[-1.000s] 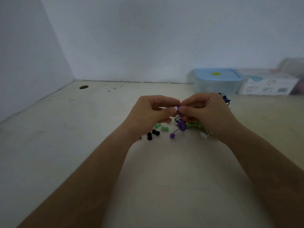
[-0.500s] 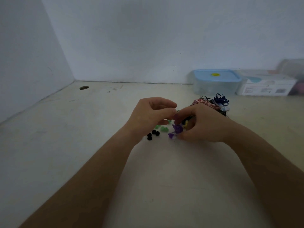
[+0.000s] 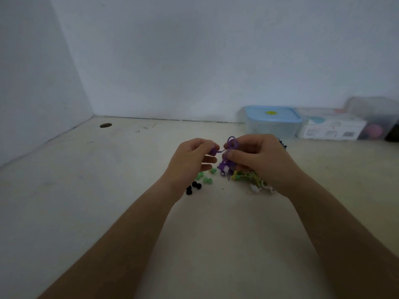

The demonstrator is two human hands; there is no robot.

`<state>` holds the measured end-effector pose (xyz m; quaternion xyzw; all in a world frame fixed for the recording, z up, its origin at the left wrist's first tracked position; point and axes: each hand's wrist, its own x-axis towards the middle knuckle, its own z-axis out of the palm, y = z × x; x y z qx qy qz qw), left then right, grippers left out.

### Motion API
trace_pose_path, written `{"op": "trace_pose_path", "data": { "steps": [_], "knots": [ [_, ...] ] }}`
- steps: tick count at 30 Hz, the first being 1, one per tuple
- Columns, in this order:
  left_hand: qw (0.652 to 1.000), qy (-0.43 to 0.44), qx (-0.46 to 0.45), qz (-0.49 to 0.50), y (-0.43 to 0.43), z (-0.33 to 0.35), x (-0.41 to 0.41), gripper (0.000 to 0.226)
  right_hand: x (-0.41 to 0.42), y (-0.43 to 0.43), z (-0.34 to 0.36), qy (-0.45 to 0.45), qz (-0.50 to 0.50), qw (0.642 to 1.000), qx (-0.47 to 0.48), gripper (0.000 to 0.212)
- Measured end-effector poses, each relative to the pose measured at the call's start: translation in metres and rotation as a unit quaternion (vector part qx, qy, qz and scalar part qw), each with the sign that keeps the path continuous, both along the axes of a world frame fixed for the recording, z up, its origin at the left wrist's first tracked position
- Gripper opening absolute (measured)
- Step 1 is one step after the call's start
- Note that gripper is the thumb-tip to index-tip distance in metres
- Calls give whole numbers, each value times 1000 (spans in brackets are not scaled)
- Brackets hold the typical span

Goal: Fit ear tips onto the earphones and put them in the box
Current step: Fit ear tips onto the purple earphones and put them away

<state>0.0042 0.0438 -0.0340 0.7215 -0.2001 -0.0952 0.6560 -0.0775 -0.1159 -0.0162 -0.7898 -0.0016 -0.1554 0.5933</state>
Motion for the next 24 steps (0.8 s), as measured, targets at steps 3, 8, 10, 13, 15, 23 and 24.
{"op": "trace_pose_path", "data": {
  "steps": [3,8,10,13,15,23,24],
  "knots": [
    [990,111,-86,-6,-11,7,-7,24,1,3,3,-25,-25,999,42,9],
    [946,256,-198,-16,-41,21,-23,29,9,9,16,-39,-112,992,-37,19],
    [920,308,-244,-1,-54,30,-29,29,12,13,21,-47,-160,977,-134,16],
    [870,379,-314,-12,-71,37,-22,26,15,10,31,-69,-177,955,-227,13],
    [852,405,-332,-22,-80,41,-12,27,14,4,41,-53,-172,944,-278,11],
    [879,375,-295,-9,-113,57,19,18,18,-36,67,3,-78,939,-335,26],
    [886,369,-281,3,-117,59,27,18,22,-44,70,-2,-77,942,-326,24]
  ]
}}
